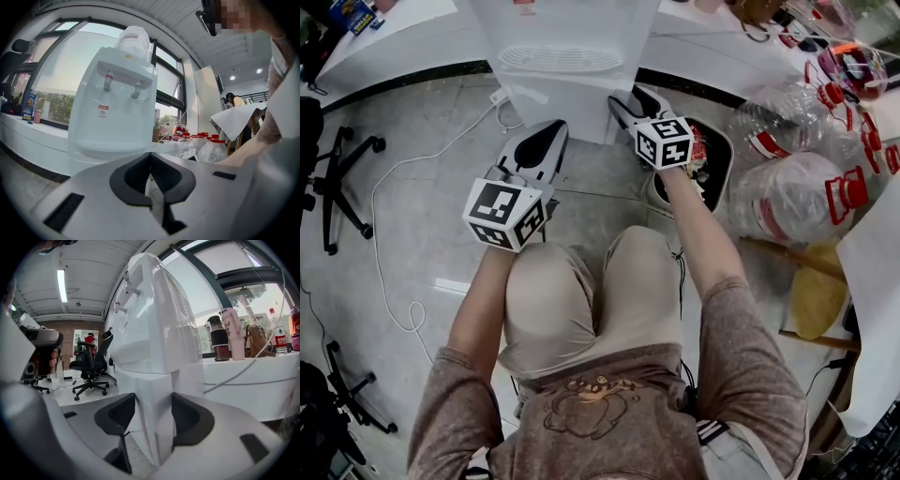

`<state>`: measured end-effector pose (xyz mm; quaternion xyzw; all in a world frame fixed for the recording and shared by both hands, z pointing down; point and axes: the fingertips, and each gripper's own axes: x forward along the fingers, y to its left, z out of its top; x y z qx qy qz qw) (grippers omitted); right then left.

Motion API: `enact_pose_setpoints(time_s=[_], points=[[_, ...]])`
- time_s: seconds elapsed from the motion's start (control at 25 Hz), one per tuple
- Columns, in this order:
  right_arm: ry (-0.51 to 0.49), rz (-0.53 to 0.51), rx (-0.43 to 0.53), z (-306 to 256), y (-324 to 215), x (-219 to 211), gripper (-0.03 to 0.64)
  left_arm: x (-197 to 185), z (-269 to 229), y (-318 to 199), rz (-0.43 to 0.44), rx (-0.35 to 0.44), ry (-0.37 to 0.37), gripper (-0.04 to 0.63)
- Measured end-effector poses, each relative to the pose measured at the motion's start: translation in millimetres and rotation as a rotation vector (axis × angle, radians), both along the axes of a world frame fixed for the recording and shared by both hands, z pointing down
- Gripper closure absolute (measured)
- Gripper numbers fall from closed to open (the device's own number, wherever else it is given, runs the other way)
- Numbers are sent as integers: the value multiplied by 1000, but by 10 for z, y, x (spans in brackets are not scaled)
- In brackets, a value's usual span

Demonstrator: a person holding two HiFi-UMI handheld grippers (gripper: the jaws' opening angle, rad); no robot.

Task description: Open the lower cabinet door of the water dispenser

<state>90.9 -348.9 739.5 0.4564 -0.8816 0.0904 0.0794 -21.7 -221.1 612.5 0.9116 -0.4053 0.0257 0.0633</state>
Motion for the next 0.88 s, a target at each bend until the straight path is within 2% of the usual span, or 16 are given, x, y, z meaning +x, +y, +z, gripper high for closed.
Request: enact_pose_setpoints(time_s=[0.44, 0.88], points=[[44, -46, 2, 28, 352, -63, 434, 30, -73, 161, -17, 2, 20, 583], [93, -117, 10, 46, 723, -261, 445, -70, -144, 306, -44, 6, 40, 583]])
